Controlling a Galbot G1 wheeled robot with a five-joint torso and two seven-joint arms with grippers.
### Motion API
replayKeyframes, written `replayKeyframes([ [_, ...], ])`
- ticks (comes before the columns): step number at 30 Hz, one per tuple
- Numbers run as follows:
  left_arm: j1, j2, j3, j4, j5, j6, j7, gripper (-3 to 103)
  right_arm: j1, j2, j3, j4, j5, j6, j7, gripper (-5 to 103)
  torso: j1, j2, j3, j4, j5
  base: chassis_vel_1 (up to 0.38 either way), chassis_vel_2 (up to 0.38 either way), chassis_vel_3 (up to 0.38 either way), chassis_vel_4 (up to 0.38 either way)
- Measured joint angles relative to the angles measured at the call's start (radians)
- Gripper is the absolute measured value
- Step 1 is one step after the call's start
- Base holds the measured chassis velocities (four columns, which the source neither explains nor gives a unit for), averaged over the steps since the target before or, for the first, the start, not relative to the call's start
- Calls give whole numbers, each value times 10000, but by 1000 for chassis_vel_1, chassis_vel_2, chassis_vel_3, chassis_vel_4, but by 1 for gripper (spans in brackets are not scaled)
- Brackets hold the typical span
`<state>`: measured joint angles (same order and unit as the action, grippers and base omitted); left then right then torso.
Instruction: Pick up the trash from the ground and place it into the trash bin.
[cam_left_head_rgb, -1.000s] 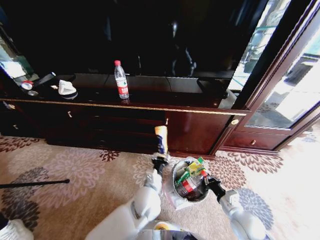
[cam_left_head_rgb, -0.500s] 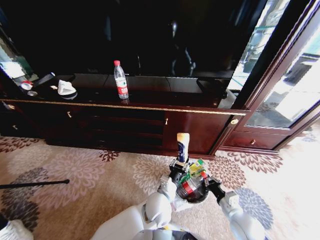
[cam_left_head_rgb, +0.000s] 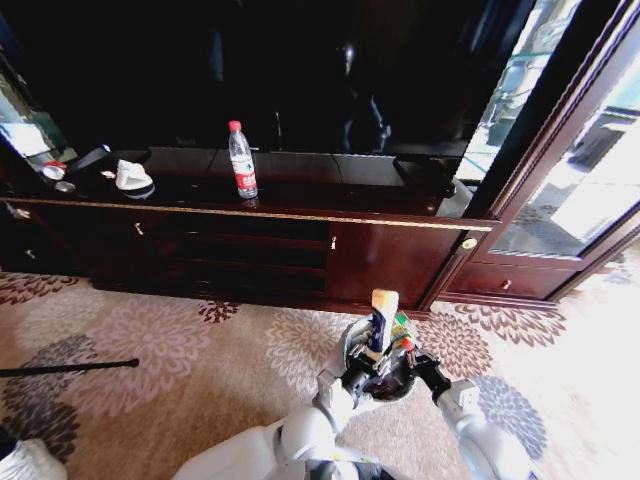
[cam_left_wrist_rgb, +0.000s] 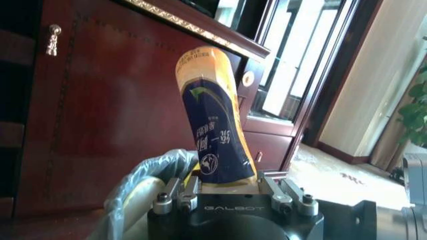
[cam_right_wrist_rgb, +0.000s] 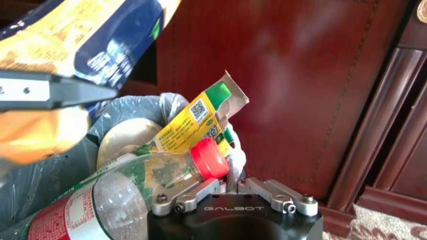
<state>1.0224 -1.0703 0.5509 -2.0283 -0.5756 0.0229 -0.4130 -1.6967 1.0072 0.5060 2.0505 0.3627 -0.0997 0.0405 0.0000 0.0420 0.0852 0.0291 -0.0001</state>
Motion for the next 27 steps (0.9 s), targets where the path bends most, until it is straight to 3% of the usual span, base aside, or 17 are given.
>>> replayKeyframes([
  [10, 59, 58, -220, 145, -31, -24, 39, 37, -79, -181, 30, 48, 91, 13, -67, 2, 0, 0, 0, -1, 0, 0, 0, 0, 0],
  [16, 50, -153, -248, 227, -173, 327, -79, 34, -61, -459, 47, 140, 294, 24, -111, 2, 0, 0, 0, -1, 0, 0, 0, 0, 0],
  [21, 114, -180, -240, 151, -282, 514, -166, 56, 40, -553, 50, 139, 390, 77, -198, 2, 0, 0, 0, -1, 0, 0, 0, 0, 0],
  [27, 213, -164, -232, 21, -389, 598, -232, 72, 75, -483, 13, 75, 375, 149, -299, 2, 0, 0, 0, -1, 1, 0, 0, 0, 0],
])
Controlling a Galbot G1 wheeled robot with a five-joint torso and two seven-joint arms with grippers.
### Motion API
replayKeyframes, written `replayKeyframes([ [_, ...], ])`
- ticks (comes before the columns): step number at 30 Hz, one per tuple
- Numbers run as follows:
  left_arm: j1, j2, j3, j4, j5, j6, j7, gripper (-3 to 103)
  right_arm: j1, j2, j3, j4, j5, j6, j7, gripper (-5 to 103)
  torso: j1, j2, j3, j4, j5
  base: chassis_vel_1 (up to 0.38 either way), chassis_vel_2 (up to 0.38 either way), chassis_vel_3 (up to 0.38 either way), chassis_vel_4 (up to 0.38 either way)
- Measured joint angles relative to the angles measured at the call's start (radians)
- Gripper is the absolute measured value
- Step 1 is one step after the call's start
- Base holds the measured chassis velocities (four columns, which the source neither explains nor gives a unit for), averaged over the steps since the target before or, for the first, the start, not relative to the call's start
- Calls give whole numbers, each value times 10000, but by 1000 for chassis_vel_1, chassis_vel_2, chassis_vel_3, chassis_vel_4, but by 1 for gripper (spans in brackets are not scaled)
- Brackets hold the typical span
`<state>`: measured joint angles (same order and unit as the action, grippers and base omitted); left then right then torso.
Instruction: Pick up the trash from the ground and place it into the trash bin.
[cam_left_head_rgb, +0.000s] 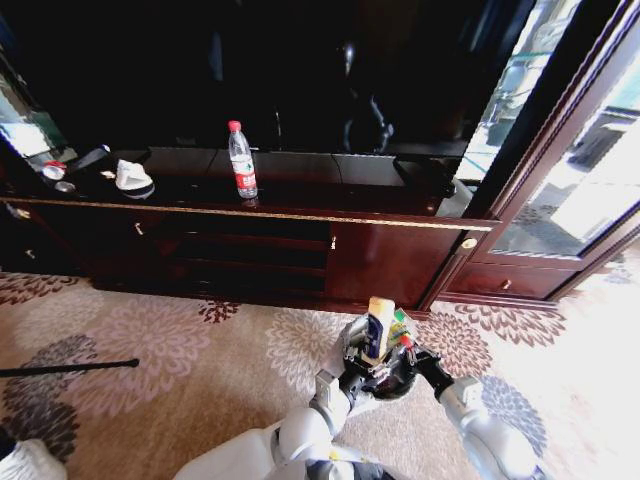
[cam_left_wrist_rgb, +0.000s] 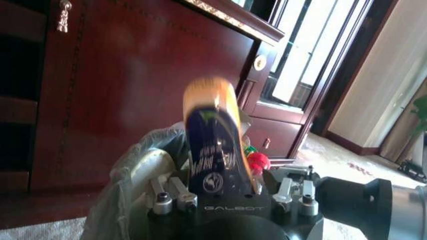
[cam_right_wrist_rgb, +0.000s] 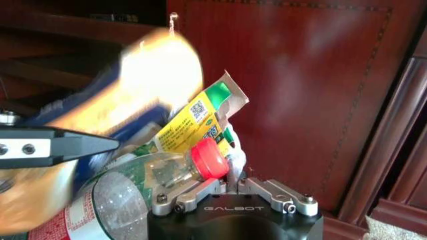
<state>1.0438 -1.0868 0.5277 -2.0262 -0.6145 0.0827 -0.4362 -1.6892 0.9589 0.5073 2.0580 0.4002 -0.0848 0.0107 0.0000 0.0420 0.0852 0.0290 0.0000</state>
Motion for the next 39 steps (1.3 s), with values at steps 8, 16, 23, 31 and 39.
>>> replayKeyframes([
  [8, 285, 78, 0, -398, 7, 56, -99, 99, 17, -22, 45, -94, -12, 68, -87, 2, 0, 0, 0, 0, -1, 0, 0, 0, 0],
  [16, 469, 15, -600, -853, -248, 112, -376, 100, 67, 13, 38, -184, -48, 105, -140, 2, 0, 0, 0, 1, -1, 0, 0, 0, 0],
  [23, 344, 0, -1655, -1493, -1151, 321, -721, 100, 81, 21, 33, -214, -75, 112, -166, 2, 0, 0, 0, 0, -1, 0, 0, 0, 0],
  [31, 538, 12, -2763, -2321, -1366, 942, -1992, 100, 76, 68, 187, -10, 35, -75, 180, 2, 0, 0, 0, 0, -2, 0, 0, 0, 0],
  [39, 1747, 421, -5002, -2474, -1356, 1870, -1321, 100, 186, 155, 642, 312, 485, -1418, 1030, 2, 0, 0, 0, 0, 1, 0, 0, 0, 0],
])
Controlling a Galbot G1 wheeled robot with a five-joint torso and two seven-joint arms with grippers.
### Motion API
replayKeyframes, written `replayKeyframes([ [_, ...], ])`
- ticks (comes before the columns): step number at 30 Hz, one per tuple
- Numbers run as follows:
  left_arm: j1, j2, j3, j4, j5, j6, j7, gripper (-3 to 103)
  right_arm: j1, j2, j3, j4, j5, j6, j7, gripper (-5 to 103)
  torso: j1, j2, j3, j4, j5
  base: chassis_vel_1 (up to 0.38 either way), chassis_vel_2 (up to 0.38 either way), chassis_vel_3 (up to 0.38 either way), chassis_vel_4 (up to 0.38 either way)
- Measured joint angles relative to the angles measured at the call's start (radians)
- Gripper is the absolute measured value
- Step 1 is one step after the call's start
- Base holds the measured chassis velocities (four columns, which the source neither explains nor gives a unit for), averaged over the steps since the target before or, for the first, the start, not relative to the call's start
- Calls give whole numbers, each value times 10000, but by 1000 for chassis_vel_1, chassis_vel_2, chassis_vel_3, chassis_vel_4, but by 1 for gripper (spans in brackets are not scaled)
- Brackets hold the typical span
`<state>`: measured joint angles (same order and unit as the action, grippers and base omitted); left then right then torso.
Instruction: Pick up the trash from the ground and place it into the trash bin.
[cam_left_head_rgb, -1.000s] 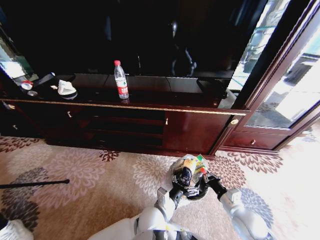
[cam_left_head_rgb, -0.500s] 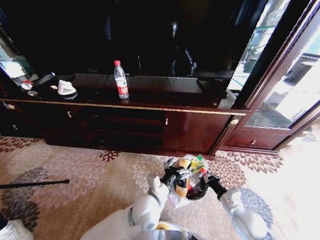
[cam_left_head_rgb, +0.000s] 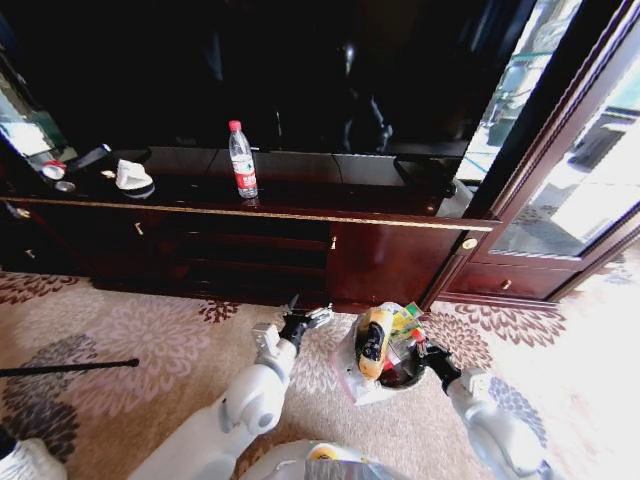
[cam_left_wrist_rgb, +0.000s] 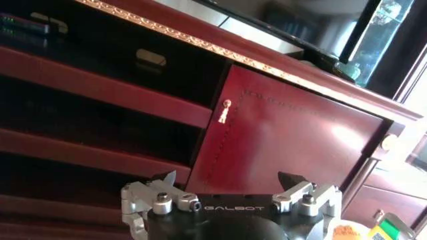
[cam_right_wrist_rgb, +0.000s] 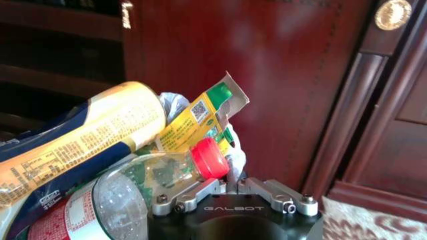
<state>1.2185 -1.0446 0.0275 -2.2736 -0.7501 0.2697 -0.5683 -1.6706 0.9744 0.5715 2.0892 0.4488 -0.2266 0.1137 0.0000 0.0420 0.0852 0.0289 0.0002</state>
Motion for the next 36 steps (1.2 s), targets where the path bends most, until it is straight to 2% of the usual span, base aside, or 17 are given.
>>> replayKeyframes([
  [5, 535, -162, -313, -261, 265, 196, 282, 100, 167, -38, 171, 83, 484, -667, 727, 2, 0, 0, 0, 0, 0, 0, 0, 0, 0],
  [6, 744, -253, -432, -304, 513, 244, 376, 100, 246, -52, 284, 154, 753, -999, 1066, 2, 0, 0, 0, 2, 0, 0, 0, 0, 0],
  [8, 856, -293, -495, -307, 717, 271, 437, 100, 284, -57, 363, 193, 910, -1158, 1262, 2, 0, 0, 0, 4, -3, 0, 0, 0, 0],
  [9, 1113, -330, -732, -277, 1169, 296, 765, 100, 341, -43, 665, 259, 1293, -1438, 1699, 2, 0, 0, 0, 3, -3, 0, 0, 0, 0],
  [11, 1310, -265, -959, -177, 1513, 289, 1144, 100, 335, 3, 980, 297, 1481, -1592, 1861, 2, 0, 0, 0, 1, -2, 0, 0, 0, 0],
  [12, 1469, -42, -1108, -38, 1955, 243, 1584, 100, 272, 85, 1382, 324, 1670, -1701, 1979, 2, 0, 0, 0, 3, -1, 0, 0, 0, 0],
  [13, 1469, -42, -1108, -38, 1955, 243, 1584, 100, 272, 85, 1382, 324, 1670, -1701, 1979, 2, 0, 0, 0, 3, -1, 0, 0, 0, 0],
  [16, 1585, 379, -1174, 123, 2459, 96, 2127, 100, 48, 326, 2318, 357, 1965, -2053, 2013, 2, 0, 0, 0, -4, -5, 0, 0, 0, 0],
  [19, 1703, 477, -1173, 51, 2586, 91, 2277, 100, -58, 428, 2757, 359, 2130, -2286, 1951, 2, 0, 0, 0, -5, -3, 0, 0, 0, 0],
  [25, 1885, 478, -1073, -138, 2711, -6, 2333, 100, -68, 508, 2887, 386, 2193, -2273, 1904, 2, 0, 0, 0, 3, -2, 0, 0, 0, 0],
  [29, 1821, 498, -832, -104, 2751, -89, 2195, 100, -87, 516, 2966, 528, 2245, -2216, 1943, 2, 0, 0, -1, 3, -1, 0, 0, 0, 0],
  [36, 1629, 291, -373, -108, 2800, 232, 1922, 100, -359, 660, 3186, 522, 2096, -1985, 1689, 2, 0, 0, 0, -2, -2, 0, 0, 0, 0],
])
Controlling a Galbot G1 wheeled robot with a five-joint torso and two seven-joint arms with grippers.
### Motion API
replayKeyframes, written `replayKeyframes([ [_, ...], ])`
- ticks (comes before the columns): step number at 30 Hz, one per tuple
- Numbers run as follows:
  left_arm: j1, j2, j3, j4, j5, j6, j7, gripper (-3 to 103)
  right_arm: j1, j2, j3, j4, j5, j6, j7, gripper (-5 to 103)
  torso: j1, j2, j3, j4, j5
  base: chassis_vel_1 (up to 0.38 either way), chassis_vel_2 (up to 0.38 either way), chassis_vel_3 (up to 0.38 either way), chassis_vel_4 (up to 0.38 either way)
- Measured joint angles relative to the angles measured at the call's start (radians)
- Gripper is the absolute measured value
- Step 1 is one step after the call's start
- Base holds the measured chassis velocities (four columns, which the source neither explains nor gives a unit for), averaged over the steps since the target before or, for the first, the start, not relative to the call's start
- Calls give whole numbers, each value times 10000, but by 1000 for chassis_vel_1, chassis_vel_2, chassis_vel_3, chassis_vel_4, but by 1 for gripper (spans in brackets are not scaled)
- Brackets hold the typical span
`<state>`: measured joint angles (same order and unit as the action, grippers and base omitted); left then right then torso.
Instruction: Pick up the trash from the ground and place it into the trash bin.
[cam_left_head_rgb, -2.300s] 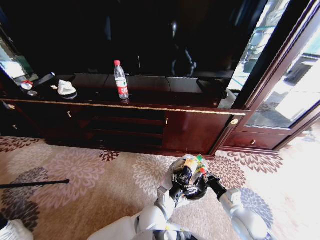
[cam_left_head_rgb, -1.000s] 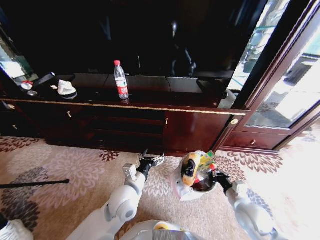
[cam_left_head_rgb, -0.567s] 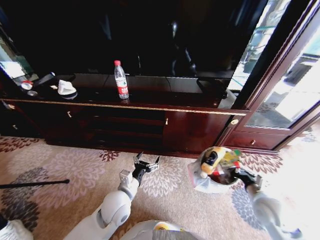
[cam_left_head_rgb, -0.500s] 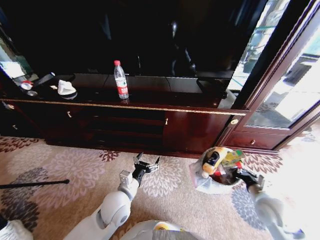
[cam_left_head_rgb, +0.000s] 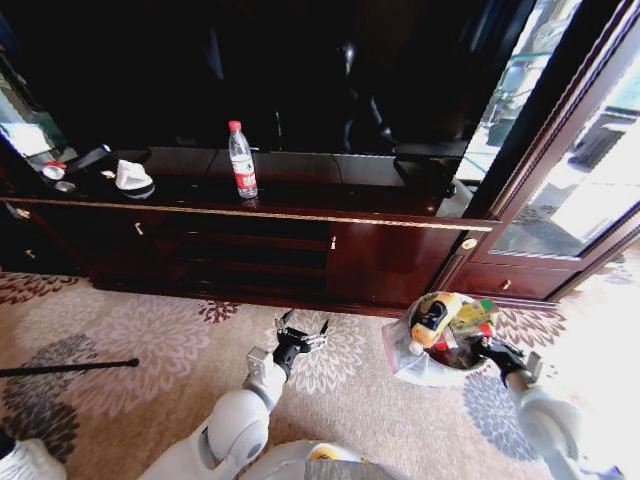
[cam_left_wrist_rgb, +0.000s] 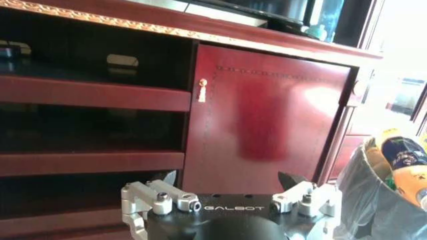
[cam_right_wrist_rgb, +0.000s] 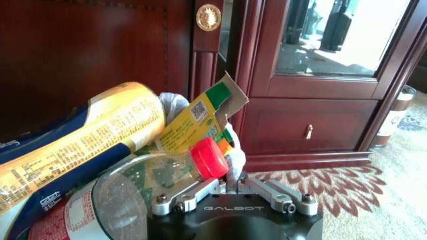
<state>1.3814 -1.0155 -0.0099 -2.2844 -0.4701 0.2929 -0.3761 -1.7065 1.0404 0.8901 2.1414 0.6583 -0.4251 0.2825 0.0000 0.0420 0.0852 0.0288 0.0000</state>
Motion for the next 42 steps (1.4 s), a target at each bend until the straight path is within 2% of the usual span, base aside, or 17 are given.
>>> replayKeyframes([
  [18, 268, 57, 52, -183, 216, -103, 65, 100, 375, 55, -658, -109, -489, 129, -80, 2, 0, 0, 0, 4, 0, -61, -51, 3, -3],
  [37, 149, 211, 632, 18, 448, -202, 284, 100, 128, 249, -609, -30, -837, 300, -85, 2, 0, 0, 0, -1, 1, -120, -169, -101, -38],
  [42, 136, 279, 643, 19, 449, -215, 336, 100, 29, 352, -596, 20, -940, 331, -125, 2, 0, 0, 0, 4, -1, -113, -215, -145, -38],
])
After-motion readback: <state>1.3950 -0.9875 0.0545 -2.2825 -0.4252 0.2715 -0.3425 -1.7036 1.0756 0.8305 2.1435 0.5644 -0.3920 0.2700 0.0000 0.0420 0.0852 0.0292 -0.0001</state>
